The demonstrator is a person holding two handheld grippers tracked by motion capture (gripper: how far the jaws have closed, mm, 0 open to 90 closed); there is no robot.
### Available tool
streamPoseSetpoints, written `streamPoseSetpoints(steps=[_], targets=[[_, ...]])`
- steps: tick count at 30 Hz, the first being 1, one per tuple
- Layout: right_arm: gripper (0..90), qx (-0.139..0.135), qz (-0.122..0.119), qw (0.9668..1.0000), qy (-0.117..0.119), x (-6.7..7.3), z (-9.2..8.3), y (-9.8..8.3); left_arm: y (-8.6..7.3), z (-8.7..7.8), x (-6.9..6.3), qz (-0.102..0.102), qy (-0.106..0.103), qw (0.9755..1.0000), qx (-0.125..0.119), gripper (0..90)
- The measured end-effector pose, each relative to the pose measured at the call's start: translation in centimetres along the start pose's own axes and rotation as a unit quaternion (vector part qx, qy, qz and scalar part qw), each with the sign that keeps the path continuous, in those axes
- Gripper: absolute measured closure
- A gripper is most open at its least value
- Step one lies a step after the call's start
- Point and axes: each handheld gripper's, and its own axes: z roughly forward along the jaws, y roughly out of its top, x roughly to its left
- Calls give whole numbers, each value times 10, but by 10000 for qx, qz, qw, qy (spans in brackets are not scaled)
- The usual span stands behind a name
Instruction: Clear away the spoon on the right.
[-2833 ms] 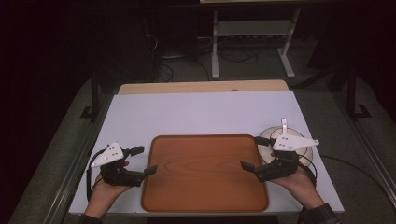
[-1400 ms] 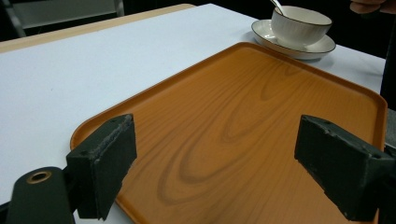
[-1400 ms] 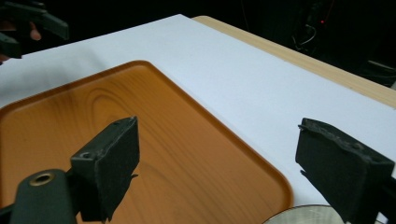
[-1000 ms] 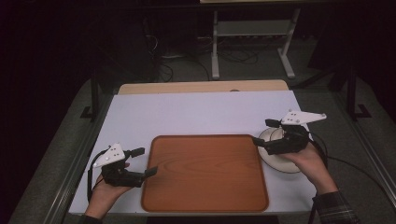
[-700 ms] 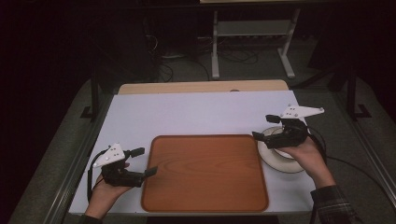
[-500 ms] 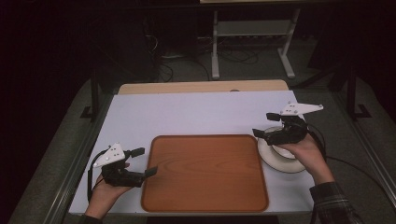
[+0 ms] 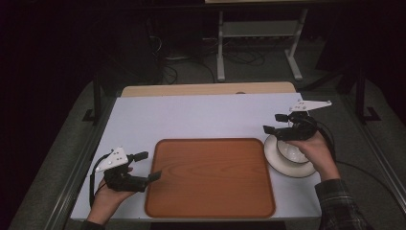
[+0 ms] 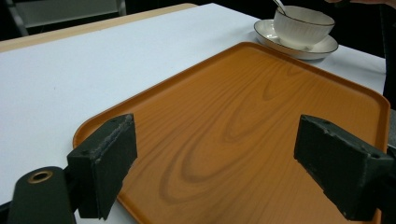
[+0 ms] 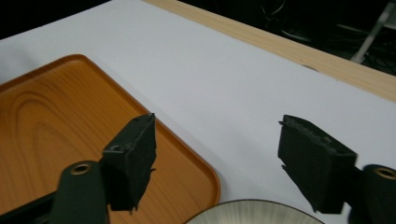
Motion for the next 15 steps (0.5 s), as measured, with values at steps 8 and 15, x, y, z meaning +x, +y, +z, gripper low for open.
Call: streamPoseSetpoints(steps=[8, 15], targets=[[519, 145, 136, 9995, -239, -12, 3, -3, 0, -1, 0, -10, 10, 10000, 4, 128], [741, 262, 296, 9976, -577, -21, 6, -6, 0, -1, 1, -19, 16, 10000, 11, 128]])
